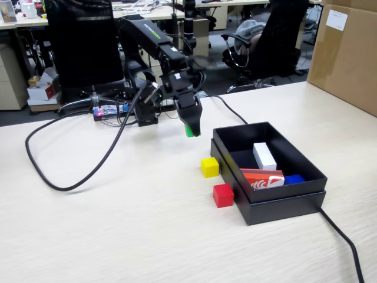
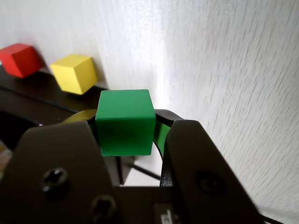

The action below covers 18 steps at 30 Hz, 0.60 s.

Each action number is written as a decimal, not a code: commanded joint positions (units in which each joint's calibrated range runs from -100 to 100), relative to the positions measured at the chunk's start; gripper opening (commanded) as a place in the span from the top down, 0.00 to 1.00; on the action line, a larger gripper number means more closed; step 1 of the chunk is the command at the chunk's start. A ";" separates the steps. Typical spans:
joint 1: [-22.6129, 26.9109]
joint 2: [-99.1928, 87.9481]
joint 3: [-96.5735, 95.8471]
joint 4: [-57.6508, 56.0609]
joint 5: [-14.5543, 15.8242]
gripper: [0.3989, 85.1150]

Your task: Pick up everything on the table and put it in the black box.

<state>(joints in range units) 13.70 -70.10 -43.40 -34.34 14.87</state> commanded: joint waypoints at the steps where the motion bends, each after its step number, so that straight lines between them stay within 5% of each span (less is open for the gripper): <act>1: 0.54 -2.94 9.32 -0.35 -2.00 0.96; 10: 3.13 32.17 45.85 -0.35 -4.79 0.96; 18: 3.96 54.20 56.91 -0.35 -6.25 0.95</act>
<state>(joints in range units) 17.31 -17.67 8.08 -35.11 10.04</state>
